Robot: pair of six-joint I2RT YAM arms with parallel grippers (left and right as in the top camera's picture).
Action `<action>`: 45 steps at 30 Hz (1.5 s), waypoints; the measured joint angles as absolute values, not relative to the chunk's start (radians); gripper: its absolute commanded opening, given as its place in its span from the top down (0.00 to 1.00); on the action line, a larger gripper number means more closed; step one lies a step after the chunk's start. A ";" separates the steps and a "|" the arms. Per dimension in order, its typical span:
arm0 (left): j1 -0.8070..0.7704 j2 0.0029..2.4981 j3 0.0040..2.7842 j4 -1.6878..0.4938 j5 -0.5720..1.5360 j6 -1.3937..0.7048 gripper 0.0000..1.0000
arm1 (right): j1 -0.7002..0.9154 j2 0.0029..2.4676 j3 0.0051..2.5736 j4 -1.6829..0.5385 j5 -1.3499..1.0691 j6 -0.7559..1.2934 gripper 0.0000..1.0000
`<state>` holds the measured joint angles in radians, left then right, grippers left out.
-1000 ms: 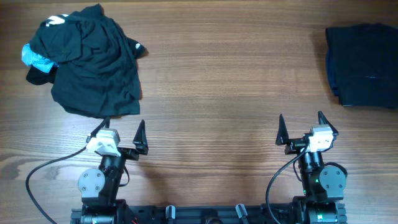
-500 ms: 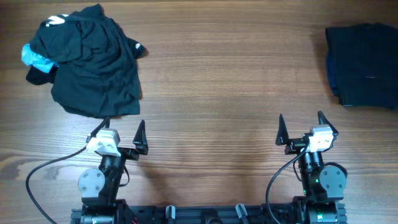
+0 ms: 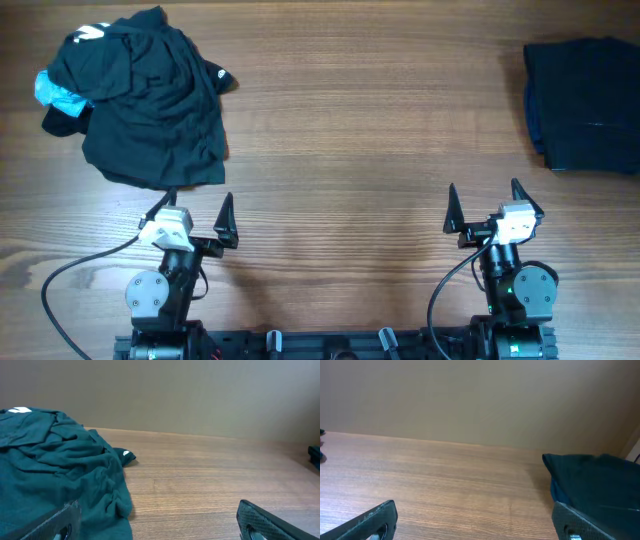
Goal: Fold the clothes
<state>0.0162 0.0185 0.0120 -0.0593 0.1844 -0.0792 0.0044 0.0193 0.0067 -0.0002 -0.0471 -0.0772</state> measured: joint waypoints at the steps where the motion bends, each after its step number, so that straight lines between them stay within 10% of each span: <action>1: 0.016 0.019 0.012 -0.059 0.184 -0.079 0.00 | 0.004 0.019 0.007 0.000 -0.047 -0.077 0.00; 29: 0.016 0.110 0.052 -0.023 0.131 -0.080 0.00 | 0.004 0.070 0.053 0.160 -0.036 -0.010 0.00; 37: 0.016 0.614 0.434 -0.058 0.168 -0.103 0.00 | 0.004 0.557 0.378 0.110 -0.105 0.089 0.00; 45: 0.016 1.191 0.958 -0.291 0.246 -0.131 0.00 | 0.004 1.264 1.075 -0.425 -0.210 0.082 0.00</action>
<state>0.0162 1.1908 0.9585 -0.2913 0.2459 -0.1310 0.0044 1.2644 1.0748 -0.4252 -0.2104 0.0822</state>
